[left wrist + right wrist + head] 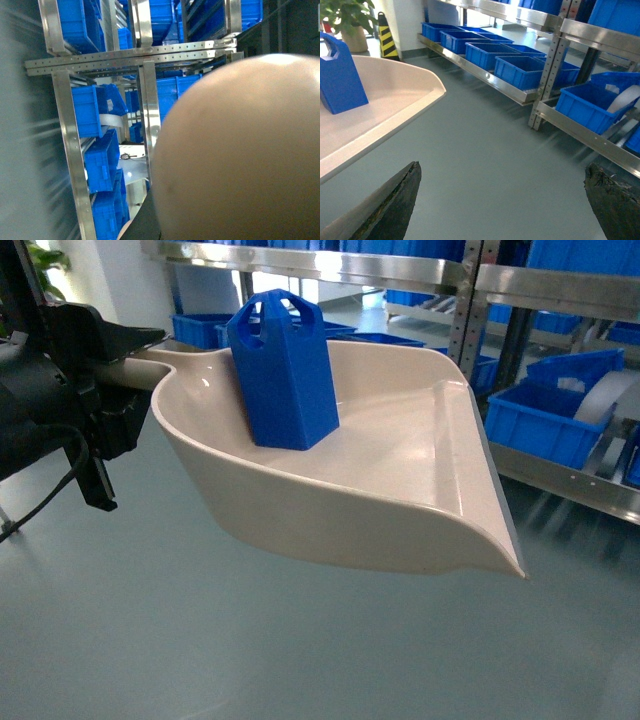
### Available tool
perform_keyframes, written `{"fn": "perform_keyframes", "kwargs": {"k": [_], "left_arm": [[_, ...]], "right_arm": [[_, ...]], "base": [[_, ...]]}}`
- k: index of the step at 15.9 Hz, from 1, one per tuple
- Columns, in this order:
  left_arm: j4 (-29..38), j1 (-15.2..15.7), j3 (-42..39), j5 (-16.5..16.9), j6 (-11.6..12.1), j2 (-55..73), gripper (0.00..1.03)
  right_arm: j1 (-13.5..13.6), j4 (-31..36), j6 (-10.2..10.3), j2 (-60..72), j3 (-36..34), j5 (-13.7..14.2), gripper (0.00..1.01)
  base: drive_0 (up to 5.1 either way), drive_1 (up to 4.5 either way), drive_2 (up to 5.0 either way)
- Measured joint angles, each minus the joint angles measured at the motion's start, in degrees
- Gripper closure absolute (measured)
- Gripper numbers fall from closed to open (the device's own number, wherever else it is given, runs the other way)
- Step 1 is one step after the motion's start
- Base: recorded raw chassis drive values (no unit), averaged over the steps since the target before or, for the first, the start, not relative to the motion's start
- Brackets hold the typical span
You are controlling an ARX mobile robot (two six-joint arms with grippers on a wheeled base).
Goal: Place part in tray to right shelf
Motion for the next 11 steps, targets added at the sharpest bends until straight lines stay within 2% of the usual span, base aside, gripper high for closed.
{"fn": "perform_keyframes", "kwargs": {"k": [11], "left_arm": [[-0.02, 0.04, 0.0, 0.0, 0.0, -0.02, 0.89]], "right_arm": [[0.0, -0.04, 0.0, 0.0, 0.0, 0.0, 0.03]], "base": [[-1.6, -1.61, -1.6]]}}
